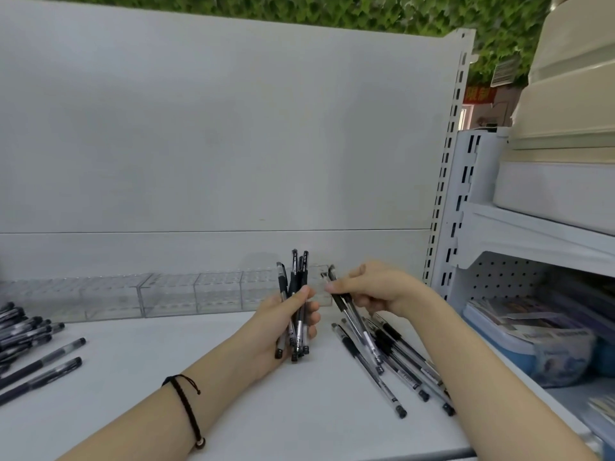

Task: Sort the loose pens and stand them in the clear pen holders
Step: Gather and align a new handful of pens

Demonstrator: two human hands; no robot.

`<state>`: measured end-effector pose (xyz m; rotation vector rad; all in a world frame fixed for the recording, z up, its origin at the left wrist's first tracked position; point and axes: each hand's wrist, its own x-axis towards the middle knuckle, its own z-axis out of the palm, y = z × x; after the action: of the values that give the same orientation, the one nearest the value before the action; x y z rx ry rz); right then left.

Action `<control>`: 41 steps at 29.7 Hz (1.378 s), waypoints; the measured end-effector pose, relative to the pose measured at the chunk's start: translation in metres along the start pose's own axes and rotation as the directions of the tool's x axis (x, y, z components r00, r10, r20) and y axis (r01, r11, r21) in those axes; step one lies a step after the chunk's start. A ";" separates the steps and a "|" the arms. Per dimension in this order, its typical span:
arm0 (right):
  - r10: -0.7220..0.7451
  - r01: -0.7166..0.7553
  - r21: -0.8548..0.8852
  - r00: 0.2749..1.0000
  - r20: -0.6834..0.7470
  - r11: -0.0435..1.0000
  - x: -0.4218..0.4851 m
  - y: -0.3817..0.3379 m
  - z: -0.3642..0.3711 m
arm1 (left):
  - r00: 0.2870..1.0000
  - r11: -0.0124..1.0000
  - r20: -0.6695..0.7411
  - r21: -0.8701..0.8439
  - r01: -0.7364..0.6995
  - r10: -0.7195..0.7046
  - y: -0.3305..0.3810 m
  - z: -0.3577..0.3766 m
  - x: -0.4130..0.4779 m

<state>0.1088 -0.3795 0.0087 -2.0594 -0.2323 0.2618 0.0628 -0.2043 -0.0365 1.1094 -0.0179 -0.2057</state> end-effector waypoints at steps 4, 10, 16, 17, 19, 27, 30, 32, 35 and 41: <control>-0.136 0.114 0.324 0.990 0.046 0.939 -0.004 -0.006 0.005 | 1.000 1.000 0.018 -0.014 0.016 -0.016 0.001 0.000 -0.002; -0.231 0.213 0.354 0.973 0.009 0.911 0.000 -0.010 0.020 | 0.971 0.996 0.219 0.028 0.089 -0.093 0.005 0.008 -0.015; -0.267 0.273 0.292 0.962 -0.062 0.917 0.002 -0.010 0.029 | 0.973 0.999 0.225 0.003 0.045 -0.045 0.003 0.004 -0.012; -0.269 0.277 0.262 0.961 -0.068 0.924 0.001 -0.010 0.029 | 0.970 0.999 0.239 0.002 0.047 -0.046 0.003 0.004 -0.012; -0.263 0.272 0.200 0.962 -0.069 0.941 0.000 -0.011 0.029 | 0.967 0.998 0.247 0.011 0.057 -0.058 0.002 0.003 -0.011; -0.189 0.188 -0.111 0.982 0.000 0.976 -0.010 -0.015 0.010 | 0.986 0.999 0.164 0.018 0.027 -0.030 0.007 0.004 -0.013; -0.051 0.035 -0.510 0.999 -0.018 0.860 -0.012 -0.010 -0.001 | 0.994 1.000 0.109 -0.007 -0.006 0.007 0.007 0.002 -0.011; 0.048 -0.047 -0.636 0.999 -0.016 0.770 -0.012 -0.007 -0.003 | 0.996 1.000 0.083 -0.009 -0.011 0.012 0.007 0.000 -0.009; 0.127 -0.103 -0.694 0.992 -0.017 0.713 -0.013 -0.007 -0.001 | 0.997 1.000 0.071 -0.014 -0.007 0.008 0.005 -0.002 -0.007; 0.118 -0.090 -0.724 0.993 -0.011 0.684 -0.006 -0.001 0.008 | 0.997 1.000 0.081 -0.016 -0.009 0.010 0.005 -0.003 -0.006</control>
<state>0.1008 -0.3736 0.0067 -2.8764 -0.2680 0.3086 0.0583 -0.1986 -0.0324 1.0845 -0.0938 -0.2420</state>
